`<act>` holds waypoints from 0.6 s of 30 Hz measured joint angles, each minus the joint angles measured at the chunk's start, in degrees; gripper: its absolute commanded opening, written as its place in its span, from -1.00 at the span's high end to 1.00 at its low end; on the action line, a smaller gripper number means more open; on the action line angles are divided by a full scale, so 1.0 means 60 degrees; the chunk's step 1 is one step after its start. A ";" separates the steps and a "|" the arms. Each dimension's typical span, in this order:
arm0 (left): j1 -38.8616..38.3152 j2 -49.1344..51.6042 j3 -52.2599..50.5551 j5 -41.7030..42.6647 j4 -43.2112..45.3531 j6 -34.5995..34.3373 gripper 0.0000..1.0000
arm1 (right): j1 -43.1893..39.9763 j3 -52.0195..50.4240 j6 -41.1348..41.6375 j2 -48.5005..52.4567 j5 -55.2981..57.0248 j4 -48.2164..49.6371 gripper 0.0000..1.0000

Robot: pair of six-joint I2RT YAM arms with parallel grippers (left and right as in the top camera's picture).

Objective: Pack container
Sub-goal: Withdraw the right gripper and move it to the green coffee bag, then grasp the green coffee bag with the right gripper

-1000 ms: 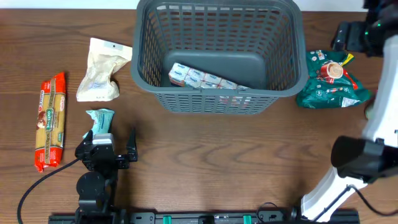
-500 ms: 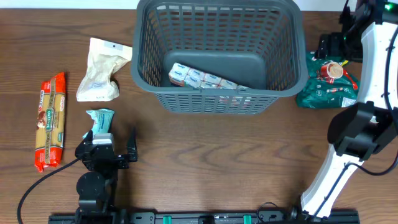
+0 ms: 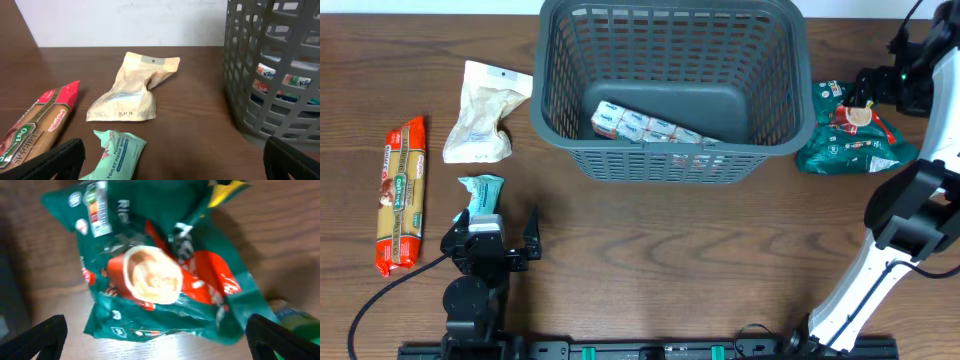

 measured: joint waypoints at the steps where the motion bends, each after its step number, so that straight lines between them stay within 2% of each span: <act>1: -0.0004 0.0000 0.0000 0.0000 0.0000 -0.0004 -0.97 | 0.0011 -0.0117 -0.0182 0.0000 -0.0175 0.0000 -0.98; 9: -0.0004 0.0000 0.0000 0.0000 0.0000 -0.0004 -0.97 | 0.0029 -0.1592 -0.1169 0.0000 -0.0780 0.0532 -0.98; 18: -0.0004 0.0000 0.0000 0.0000 0.0000 0.0000 -0.97 | 0.0058 -0.1741 -0.1169 0.0029 -0.0095 0.0820 -0.99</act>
